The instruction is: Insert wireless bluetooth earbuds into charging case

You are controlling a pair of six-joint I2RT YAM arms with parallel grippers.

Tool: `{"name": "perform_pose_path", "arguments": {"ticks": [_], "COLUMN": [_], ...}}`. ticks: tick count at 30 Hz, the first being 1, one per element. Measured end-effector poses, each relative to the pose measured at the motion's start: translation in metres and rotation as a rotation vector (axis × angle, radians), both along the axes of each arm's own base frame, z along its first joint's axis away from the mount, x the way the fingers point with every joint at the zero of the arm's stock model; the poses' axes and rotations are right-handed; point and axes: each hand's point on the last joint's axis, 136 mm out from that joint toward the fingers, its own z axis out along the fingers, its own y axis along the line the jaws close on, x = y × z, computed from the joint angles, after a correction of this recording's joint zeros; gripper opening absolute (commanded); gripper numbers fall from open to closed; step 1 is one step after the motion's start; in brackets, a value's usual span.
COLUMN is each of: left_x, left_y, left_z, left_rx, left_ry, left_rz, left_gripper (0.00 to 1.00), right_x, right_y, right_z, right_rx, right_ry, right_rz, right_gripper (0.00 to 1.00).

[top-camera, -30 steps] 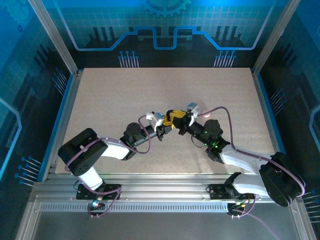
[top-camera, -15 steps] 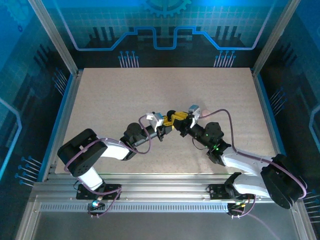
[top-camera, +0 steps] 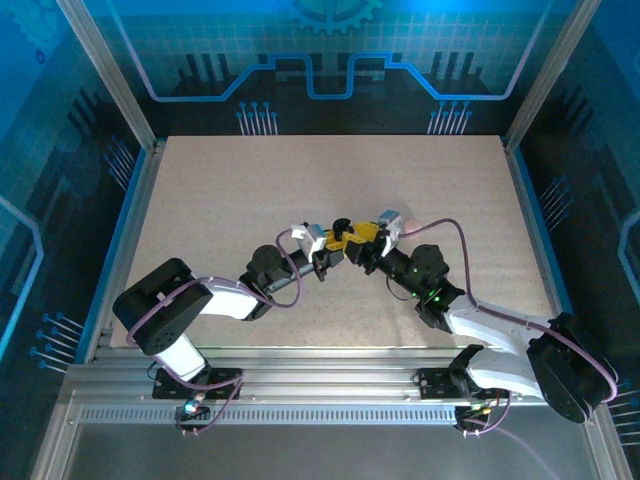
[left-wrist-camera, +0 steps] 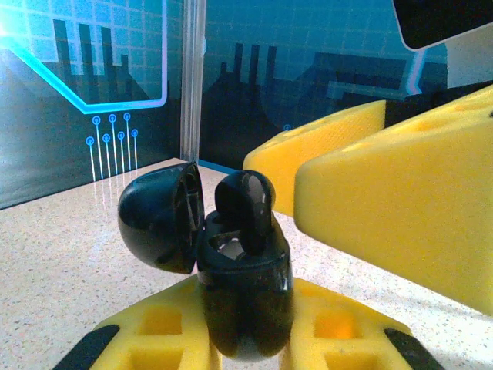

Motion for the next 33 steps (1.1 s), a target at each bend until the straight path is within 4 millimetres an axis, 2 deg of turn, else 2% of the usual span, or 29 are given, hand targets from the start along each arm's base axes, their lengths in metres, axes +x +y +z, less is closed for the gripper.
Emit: {"name": "perform_pose_path", "arguments": {"ticks": [8,21,26,33], "left_x": [0.0,-0.001,-0.002,-0.004], "left_y": [0.0,0.005,0.006,0.008], "left_z": [0.004,-0.002,-0.003,-0.016], "left_rx": [-0.01,0.044,0.071,0.134], "left_ry": [-0.017,-0.078,-0.111,-0.147], "left_rz": [0.001,0.029,0.033,0.038], "left_gripper": [0.12,0.12,0.12,0.12], "right_x": [-0.006,-0.023,-0.019,-0.009], "right_y": [-0.001,-0.018,-0.028,-0.031], "right_z": [0.004,0.03,0.035,0.026], "right_rx": [-0.004,-0.019,-0.026,-0.046], "right_ry": [0.001,0.024,0.131,0.419], "right_rz": [0.018,0.053,0.034,0.018], "right_gripper": [0.54,0.58,0.58,0.52]}}
